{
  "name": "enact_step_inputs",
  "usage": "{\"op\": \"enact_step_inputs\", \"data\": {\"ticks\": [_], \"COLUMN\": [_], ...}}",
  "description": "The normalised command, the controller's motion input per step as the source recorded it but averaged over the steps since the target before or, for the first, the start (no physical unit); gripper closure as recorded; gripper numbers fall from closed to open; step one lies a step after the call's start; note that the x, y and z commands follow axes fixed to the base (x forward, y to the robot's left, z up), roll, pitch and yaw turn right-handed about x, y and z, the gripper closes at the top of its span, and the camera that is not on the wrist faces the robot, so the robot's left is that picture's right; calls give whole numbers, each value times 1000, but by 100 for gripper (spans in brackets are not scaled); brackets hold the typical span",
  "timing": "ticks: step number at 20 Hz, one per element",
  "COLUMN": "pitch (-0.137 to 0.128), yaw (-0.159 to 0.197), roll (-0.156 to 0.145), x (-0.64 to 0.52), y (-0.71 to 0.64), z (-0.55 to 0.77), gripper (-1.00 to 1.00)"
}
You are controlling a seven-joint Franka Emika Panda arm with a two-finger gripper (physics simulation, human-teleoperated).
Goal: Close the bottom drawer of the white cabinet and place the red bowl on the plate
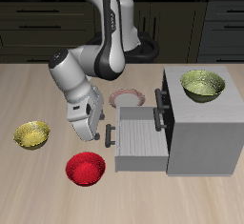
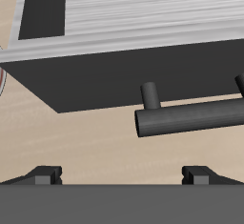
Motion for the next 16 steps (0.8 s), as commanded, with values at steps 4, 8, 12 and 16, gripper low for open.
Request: {"op": "enact_step_inputs", "data": {"ticks": [4,8,12,16], "pitch": [19,26,8,-18], "yaw": [-15,-23,0,-1], "roll": [3,17,9,4], "x": [31,18,-40,12], "y": [34,149,44,22], "z": [-182,-299,-47,-19], "gripper": [-100,-100,-100,-100]}}
